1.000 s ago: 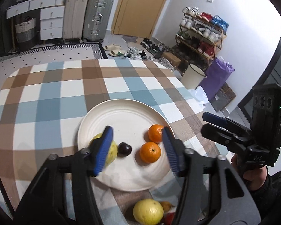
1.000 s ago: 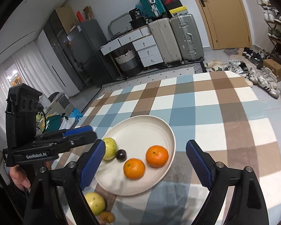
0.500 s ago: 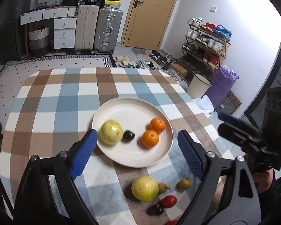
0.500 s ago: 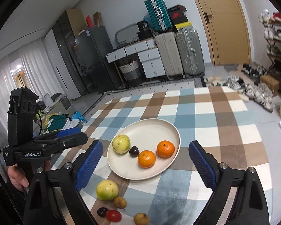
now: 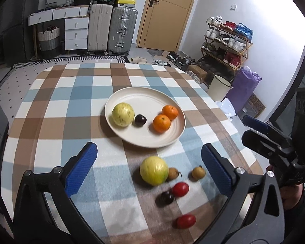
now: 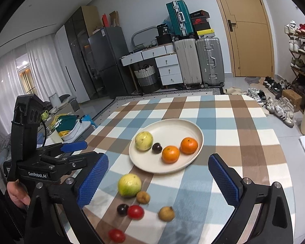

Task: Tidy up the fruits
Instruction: 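Withdraw both tools from the plate toward the loose fruit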

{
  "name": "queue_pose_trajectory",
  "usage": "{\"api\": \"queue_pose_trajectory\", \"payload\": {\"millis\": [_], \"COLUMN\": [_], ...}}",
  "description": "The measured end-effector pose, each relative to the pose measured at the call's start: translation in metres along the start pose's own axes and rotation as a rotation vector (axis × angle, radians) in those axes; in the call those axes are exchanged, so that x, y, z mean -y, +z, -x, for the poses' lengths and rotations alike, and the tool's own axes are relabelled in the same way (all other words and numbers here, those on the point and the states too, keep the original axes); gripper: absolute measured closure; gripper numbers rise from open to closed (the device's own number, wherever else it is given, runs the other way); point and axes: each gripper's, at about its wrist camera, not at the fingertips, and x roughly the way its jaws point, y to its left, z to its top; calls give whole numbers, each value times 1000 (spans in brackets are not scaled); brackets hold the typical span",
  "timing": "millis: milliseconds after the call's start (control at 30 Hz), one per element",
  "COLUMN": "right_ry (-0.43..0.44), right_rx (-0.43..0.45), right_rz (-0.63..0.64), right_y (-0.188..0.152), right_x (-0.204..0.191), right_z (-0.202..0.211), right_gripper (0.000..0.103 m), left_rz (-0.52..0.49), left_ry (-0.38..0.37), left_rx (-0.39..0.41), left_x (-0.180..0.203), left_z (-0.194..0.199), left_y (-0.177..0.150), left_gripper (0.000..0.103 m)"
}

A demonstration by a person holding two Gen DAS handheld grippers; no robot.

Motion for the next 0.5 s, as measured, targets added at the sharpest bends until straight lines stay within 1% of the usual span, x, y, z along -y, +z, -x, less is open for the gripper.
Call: {"api": "queue_pose_trajectory", "payload": {"millis": [100,200,367,500], "right_ry": [-3,-8,-20,-18], "right_rx": [-8,-18,-28,-38], "right_rz": [-2,-3,0,-7], "right_y": [-9,-18,-31,-38], "right_x": [-3,-6,-8,-9], "right_z": [5,9,17,22], "right_gripper": [2,2,2,2], "left_rz": [-11,-15,-42,-53], "left_ry": [4,-15,-12,-36], "left_rx": [-14,-46,-105,-139], "left_x": [5,10,23,31], "left_z": [5,6,2,-2], "left_y": [-13,-29,-60,-75], "left_gripper": [1,1,1,1]}}
